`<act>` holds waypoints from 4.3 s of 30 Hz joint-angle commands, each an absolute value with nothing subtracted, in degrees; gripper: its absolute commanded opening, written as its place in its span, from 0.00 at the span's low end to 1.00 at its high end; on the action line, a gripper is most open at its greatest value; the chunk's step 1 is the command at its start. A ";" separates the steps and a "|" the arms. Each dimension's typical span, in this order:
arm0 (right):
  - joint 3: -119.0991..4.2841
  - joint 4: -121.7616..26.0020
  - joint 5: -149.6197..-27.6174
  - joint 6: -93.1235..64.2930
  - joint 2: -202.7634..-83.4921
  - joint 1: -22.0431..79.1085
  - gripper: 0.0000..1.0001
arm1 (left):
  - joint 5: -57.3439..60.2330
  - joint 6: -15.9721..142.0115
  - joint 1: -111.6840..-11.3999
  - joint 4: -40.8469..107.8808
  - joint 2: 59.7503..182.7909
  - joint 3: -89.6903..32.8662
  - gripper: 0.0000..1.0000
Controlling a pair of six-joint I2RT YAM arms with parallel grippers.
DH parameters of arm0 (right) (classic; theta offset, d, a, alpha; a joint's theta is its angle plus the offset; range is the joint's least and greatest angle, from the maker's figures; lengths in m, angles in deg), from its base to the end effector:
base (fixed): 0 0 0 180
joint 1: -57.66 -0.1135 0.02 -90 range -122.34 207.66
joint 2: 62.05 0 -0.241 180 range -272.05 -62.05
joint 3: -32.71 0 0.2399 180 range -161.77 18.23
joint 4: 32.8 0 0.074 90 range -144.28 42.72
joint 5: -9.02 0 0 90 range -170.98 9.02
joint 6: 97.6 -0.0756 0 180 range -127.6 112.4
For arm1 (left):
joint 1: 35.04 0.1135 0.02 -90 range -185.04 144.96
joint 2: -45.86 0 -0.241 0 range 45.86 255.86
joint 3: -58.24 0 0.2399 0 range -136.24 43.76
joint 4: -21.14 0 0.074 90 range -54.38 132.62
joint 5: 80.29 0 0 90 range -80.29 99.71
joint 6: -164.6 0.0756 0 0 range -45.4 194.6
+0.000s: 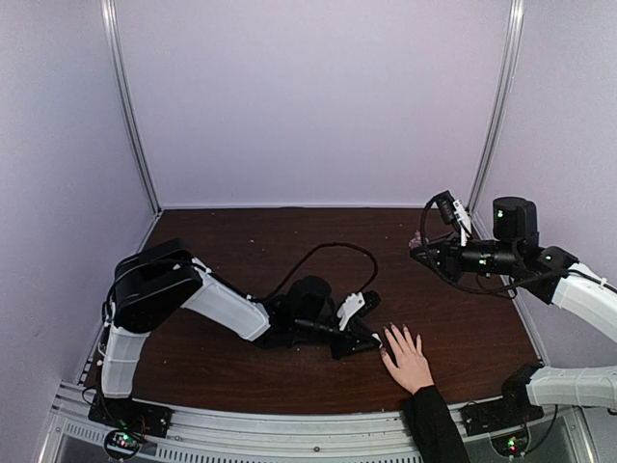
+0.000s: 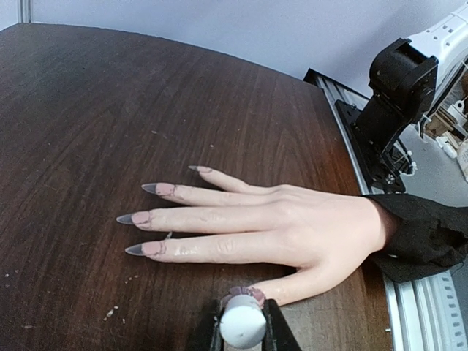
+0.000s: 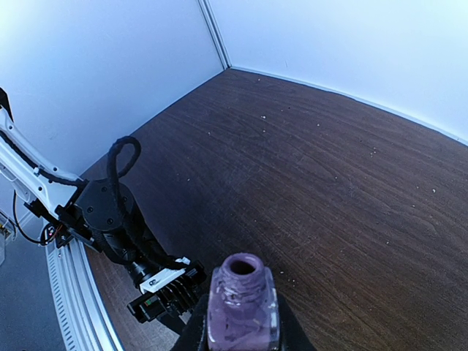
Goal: Paint the nails
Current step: Paint the nail with the hand.
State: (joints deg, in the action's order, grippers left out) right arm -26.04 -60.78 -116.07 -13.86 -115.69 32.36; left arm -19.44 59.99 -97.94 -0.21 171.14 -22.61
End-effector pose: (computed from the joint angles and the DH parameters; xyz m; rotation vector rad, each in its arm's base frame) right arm 0.1995 0.1424 0.2761 -0.7350 1.8785 0.9569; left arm 0.1765 -0.4257 0.0874 1.2221 1.8190 -1.3314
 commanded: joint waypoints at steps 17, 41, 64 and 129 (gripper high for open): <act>-25.90 -59.41 -116.13 -14.10 -115.34 32.74 0.00 | -19.86 60.39 -98.54 -2.94 171.21 -21.66 0.00; -25.89 -59.41 -116.18 -14.11 -115.48 32.70 0.00 | -19.85 60.37 -98.67 -3.69 170.92 -20.97 0.00; -25.89 -59.65 -116.05 -14.11 -115.29 32.72 0.00 | -18.25 60.71 -98.82 -2.43 170.93 -21.46 0.00; -25.54 -59.02 -116.27 -14.28 -115.29 32.70 0.00 | -16.85 61.36 -98.47 -2.77 167.53 -22.36 0.00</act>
